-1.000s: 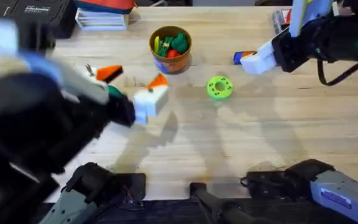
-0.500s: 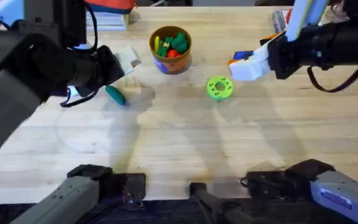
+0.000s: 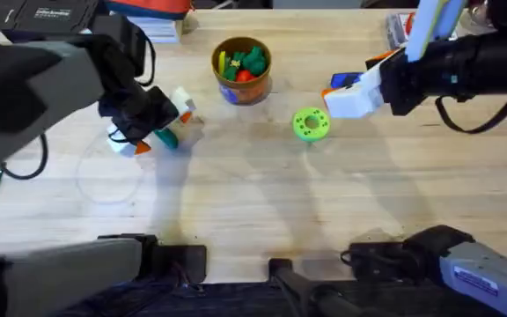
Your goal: Pick up the gripper from the table and insert it into the empty holder that is missing its gripper. Then pick up a screw, insert it into the mounting hole, and use the screwdriver to tighten it. Finally, clean up the table by picking up the vegetable and placing it into the bucket.
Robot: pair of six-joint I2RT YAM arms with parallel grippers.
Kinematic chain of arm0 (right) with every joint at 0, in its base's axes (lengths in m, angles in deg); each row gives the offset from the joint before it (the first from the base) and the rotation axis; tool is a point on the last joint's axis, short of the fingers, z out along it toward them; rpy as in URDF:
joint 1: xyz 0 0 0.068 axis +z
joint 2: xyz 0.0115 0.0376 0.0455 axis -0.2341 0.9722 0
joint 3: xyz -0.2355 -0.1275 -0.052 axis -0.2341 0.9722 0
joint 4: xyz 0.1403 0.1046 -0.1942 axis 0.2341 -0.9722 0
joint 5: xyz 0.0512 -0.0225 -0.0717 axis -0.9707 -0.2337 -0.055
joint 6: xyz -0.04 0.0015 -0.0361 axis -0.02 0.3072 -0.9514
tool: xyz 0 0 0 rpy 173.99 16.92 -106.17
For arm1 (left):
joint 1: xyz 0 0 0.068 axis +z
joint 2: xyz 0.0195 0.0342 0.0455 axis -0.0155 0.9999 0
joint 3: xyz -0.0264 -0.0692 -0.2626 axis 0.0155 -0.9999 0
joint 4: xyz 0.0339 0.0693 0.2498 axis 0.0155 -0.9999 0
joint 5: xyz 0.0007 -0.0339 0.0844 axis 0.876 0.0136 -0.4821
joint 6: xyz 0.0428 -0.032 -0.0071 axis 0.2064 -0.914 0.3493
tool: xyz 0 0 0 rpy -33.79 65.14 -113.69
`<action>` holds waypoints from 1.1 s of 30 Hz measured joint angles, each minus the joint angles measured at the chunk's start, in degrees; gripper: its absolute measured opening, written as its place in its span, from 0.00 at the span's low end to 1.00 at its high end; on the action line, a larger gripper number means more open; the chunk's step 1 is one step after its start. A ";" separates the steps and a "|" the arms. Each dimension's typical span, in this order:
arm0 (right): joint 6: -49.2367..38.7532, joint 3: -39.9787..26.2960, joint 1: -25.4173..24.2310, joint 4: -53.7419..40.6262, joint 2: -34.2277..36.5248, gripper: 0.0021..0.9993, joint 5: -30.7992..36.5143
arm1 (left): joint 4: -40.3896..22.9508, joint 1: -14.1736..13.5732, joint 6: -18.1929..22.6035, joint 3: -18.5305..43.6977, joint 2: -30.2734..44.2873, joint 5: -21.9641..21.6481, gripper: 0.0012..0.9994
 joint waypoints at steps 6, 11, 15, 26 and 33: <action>0.00 0.00 0.00 -0.20 0.00 0.99 0.02 | 1.70 0.00 -1.76 0.00 5.28 0.02 0.92; 0.00 0.00 0.00 -0.22 0.00 0.99 0.00 | 2.52 0.00 -2.26 0.02 5.46 -0.02 0.65; 0.00 0.00 0.00 -0.21 0.00 0.99 0.00 | 2.46 0.00 -2.39 0.08 5.45 -0.34 0.08; 0.00 0.00 0.00 -0.05 0.00 0.99 0.00 | -8.78 -1.57 -2.41 18.15 5.49 3.43 0.02; 0.00 0.00 0.00 0.00 0.00 0.99 0.00 | 2.31 -11.77 -2.06 25.64 5.46 6.09 0.02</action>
